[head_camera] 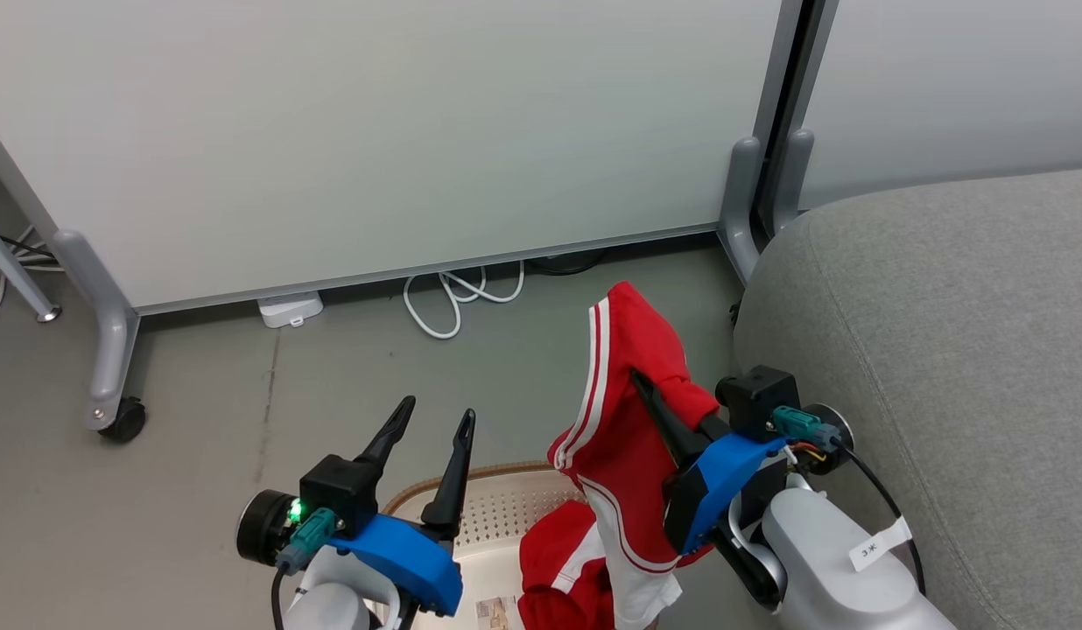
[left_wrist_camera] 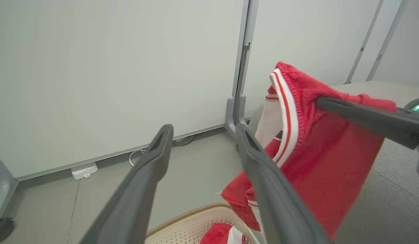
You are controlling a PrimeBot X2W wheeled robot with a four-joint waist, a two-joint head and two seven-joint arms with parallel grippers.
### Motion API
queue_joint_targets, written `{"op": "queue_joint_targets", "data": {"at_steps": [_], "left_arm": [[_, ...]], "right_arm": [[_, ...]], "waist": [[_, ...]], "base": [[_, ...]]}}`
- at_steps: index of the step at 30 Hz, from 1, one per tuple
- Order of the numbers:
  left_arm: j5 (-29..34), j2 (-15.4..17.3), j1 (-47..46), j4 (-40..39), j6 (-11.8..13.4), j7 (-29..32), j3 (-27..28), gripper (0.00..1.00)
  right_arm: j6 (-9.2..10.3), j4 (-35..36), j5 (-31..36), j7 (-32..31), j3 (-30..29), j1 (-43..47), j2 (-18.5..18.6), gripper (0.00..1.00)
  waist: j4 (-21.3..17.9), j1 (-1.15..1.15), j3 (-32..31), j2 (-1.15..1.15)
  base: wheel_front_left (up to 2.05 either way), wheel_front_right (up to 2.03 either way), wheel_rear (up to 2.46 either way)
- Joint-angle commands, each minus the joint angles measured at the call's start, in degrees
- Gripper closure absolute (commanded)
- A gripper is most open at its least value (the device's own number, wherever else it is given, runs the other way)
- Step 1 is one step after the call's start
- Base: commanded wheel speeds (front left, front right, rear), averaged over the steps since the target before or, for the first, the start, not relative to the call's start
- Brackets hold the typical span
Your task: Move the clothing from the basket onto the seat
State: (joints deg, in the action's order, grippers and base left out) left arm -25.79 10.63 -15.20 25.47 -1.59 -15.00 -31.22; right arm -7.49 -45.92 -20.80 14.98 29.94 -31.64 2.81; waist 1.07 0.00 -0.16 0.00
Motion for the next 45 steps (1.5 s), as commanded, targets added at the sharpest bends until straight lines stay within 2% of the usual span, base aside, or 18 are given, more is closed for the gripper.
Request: {"op": "queue_joint_targets", "data": {"at_steps": [1,10,16,36,45], "left_arm": [[0.78,-0.27,0.92,-0.19,-0.38,-0.27,0.94,0.00],[4.19,-2.45,2.19,0.42,-2.72,-0.27,4.73,0.00],[5.73,-3.60,2.32,1.00,-3.86,-0.27,6.12,0.00],[8.33,-5.99,1.39,1.04,-5.61,-0.27,8.90,0.00],[8.82,-6.40,0.88,1.25,-5.94,-0.27,9.30,0.00]], "right_arm": [[-0.01,0.27,0.04,0.30,-0.20,0.58,0.14,1.00],[-0.01,0.71,0.08,0.30,-0.68,1.00,0.14,1.00],[-0.01,1.24,0.25,0.30,-0.48,1.13,0.14,1.00],[-0.01,2.39,0.29,0.28,0.06,0.34,0.11,1.00],[-0.01,2.84,0.32,0.27,-0.51,0.82,0.11,1.00]], "waist": [[-0.05,0.00,0.02,0.00],[-0.93,0.00,0.12,0.00],[-3.22,0.00,0.53,0.00],[-19.05,0.00,2.75,0.00],[-24.49,0.00,3.98,0.00]], "base": [[0.00,0.00,0.00],[0.00,0.00,0.00],[0.00,0.00,0.00],[0.00,0.00,0.00],[0.00,0.00,0.00]]}}
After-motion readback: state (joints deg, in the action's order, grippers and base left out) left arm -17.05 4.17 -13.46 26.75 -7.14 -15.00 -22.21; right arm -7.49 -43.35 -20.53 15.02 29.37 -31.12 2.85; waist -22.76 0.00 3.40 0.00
